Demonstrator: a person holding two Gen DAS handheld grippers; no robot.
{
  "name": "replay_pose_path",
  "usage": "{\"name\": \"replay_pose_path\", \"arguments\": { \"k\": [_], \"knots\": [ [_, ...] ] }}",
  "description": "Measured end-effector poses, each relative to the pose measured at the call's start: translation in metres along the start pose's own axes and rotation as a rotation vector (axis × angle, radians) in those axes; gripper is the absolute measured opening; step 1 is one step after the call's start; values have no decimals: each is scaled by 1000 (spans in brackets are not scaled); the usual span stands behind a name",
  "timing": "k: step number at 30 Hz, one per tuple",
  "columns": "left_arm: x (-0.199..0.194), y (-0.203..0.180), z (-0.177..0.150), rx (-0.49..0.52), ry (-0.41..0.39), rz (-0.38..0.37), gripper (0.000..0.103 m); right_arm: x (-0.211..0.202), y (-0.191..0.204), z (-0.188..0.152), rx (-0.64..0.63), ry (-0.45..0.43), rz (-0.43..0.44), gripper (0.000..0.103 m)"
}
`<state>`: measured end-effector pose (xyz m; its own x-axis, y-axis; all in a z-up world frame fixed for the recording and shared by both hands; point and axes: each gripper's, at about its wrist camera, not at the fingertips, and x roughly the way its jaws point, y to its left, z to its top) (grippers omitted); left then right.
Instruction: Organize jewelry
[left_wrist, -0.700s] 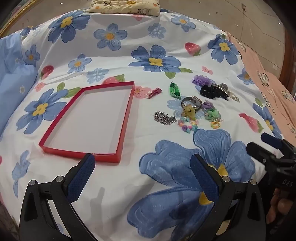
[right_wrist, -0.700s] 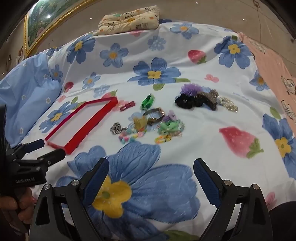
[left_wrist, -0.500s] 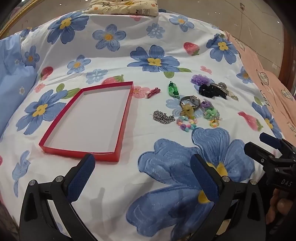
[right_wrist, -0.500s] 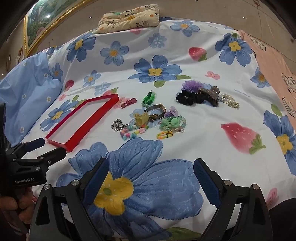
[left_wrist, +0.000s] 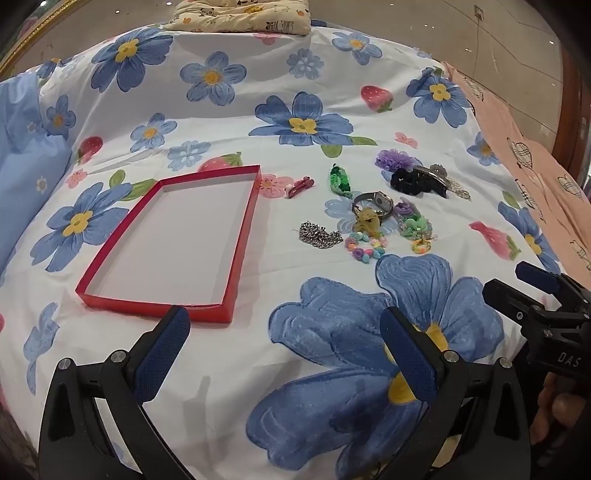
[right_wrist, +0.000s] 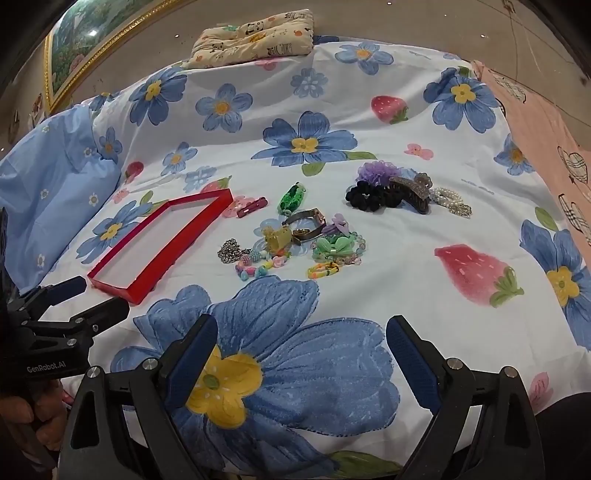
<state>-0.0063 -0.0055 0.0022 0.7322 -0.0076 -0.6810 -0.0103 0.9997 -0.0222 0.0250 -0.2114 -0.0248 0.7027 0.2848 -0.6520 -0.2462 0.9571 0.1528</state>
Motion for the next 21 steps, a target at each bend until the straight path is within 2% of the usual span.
{"name": "replay_pose_path", "arguments": {
  "k": [21],
  "knots": [
    [-12,0,7,-2,-39,21,103,-6,-2,1,21,-56,4,94]
  ]
}}
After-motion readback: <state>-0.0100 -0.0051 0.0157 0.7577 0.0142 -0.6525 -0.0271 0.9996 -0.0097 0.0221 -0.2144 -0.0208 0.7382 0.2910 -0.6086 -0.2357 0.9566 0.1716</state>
